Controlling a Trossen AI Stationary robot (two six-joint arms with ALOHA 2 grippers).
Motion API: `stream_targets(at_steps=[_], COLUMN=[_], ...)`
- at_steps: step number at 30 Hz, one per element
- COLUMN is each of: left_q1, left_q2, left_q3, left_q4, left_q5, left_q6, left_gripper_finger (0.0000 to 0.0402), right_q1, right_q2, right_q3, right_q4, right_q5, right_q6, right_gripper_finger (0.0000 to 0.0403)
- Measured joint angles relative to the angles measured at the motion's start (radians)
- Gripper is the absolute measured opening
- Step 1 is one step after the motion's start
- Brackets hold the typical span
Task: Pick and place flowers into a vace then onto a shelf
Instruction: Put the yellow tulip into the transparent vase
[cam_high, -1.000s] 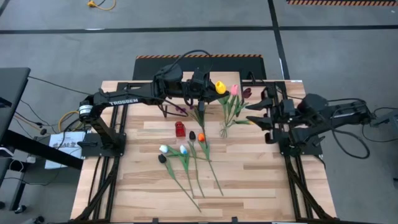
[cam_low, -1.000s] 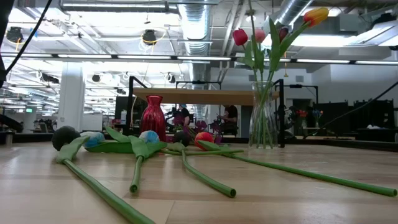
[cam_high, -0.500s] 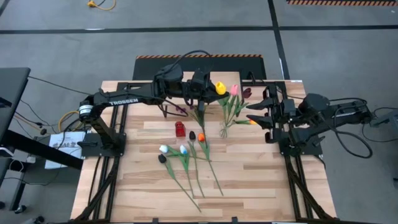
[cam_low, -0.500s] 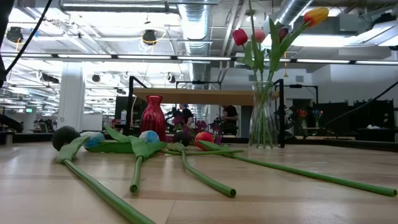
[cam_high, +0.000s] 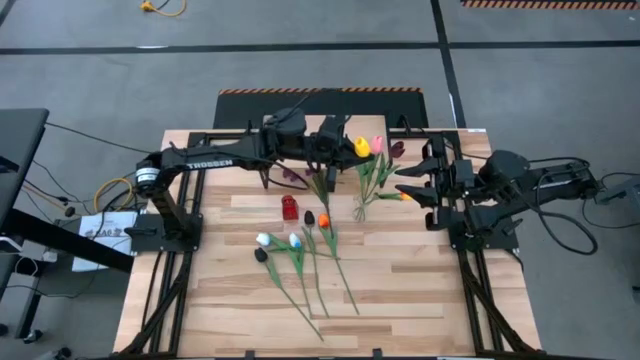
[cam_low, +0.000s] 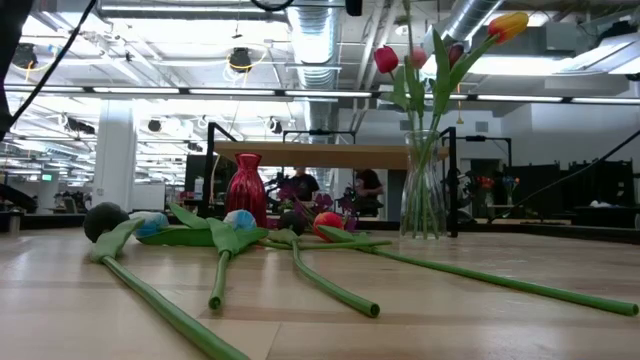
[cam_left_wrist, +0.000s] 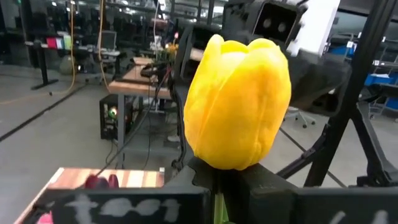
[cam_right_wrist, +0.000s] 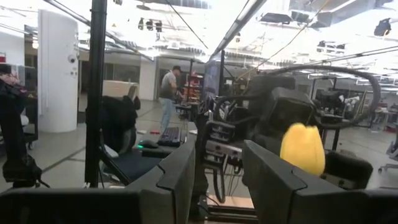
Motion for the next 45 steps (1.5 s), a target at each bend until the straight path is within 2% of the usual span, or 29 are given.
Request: stream_targets(at_steps=[21,28,34,45], left_q1=[0.003,0.003,0.003,0.003], left_q2=[0.016,0.016,0.016,0.016], left_q3=[0.000,0.000,0.000,0.000], left_q4=[-0.019,-0.026,-0.110,-0.246], left_q5=[-0.001,0.011,0.038,0.069], left_q6=[0.030,0.011,0.002,0.023], left_gripper_finger=[0.0002,0.0062,0.0114,0.0135], right_q1=[0.000,0.000,0.000,0.000], right_q2=[0.000,0.000,0.000,0.000], right_q3=[0.000,0.000,0.000,-0.001], right_q4=[-0.008,-0.008,-0.008,-0.008], right_q5=[0.000,0.000,0.000,0.019], right_q6=[0.000,0.000,0.000,0.001], right_gripper_finger=[0.0125,0.0125,0.0125,0.0125])
